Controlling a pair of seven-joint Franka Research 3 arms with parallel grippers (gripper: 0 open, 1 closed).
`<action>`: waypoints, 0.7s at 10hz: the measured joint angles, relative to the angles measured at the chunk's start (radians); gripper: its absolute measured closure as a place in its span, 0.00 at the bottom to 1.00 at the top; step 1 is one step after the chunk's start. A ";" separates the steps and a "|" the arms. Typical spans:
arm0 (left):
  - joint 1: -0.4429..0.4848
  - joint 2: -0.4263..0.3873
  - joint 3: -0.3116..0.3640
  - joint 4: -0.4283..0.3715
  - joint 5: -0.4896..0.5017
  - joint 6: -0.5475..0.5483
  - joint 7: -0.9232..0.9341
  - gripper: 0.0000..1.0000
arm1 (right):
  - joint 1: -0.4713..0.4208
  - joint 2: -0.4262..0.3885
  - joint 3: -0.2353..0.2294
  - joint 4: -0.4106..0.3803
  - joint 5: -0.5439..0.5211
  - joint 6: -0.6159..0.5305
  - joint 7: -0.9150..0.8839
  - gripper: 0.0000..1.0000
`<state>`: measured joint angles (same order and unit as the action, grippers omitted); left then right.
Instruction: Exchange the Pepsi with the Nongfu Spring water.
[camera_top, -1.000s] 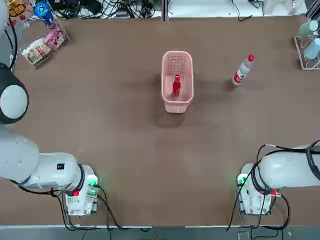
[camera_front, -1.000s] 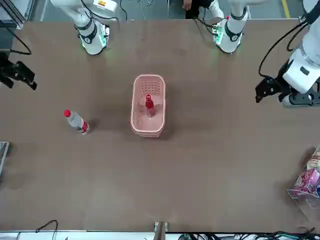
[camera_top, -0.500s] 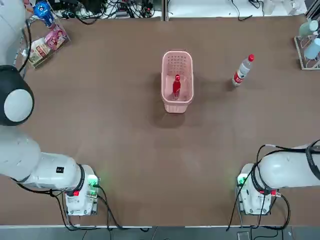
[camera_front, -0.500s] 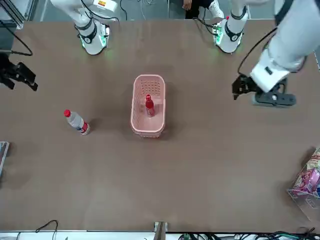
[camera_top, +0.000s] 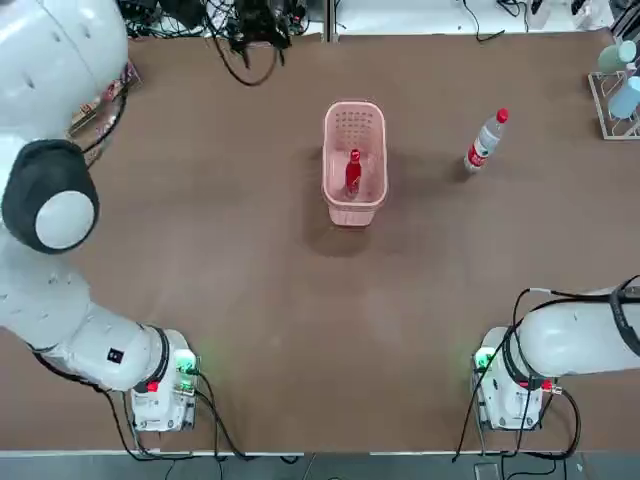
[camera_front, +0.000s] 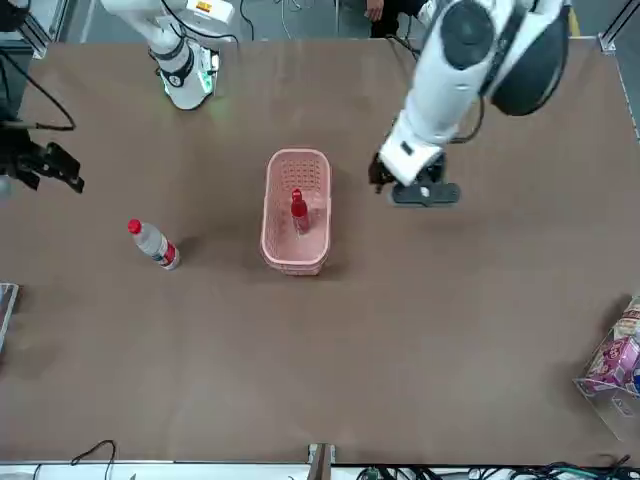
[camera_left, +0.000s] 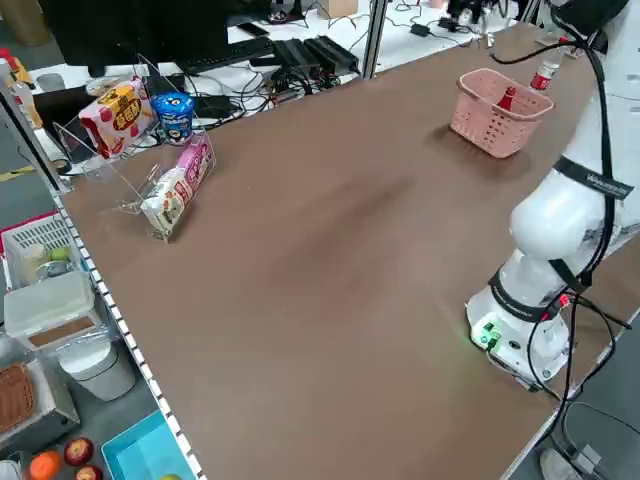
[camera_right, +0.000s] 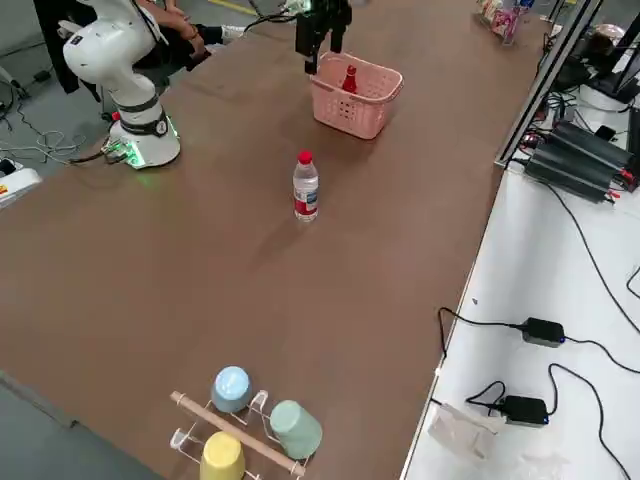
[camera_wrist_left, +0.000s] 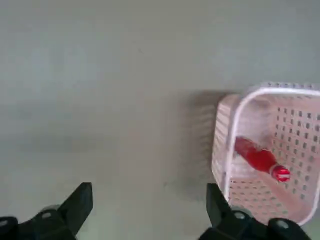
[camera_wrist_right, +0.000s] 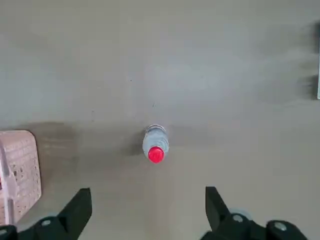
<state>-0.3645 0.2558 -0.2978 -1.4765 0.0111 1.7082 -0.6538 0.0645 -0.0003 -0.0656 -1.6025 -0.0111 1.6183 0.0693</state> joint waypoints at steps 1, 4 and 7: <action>-0.033 0.022 0.000 0.000 0.000 0.021 -0.035 0.00 | 0.001 0.005 0.001 -0.039 0.000 0.049 0.000 0.00; -0.139 0.111 0.002 0.005 0.000 0.148 -0.115 0.01 | 0.001 0.014 0.003 -0.204 0.000 0.264 -0.001 0.00; -0.248 0.253 0.014 0.105 0.060 0.198 -0.221 0.03 | 0.001 0.012 0.003 -0.409 0.000 0.499 -0.002 0.00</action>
<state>-0.6129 0.5089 -0.2841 -1.3714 0.0711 1.9062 -0.8744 0.0651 0.0119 -0.0630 -2.0117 -0.0110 2.1171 0.0672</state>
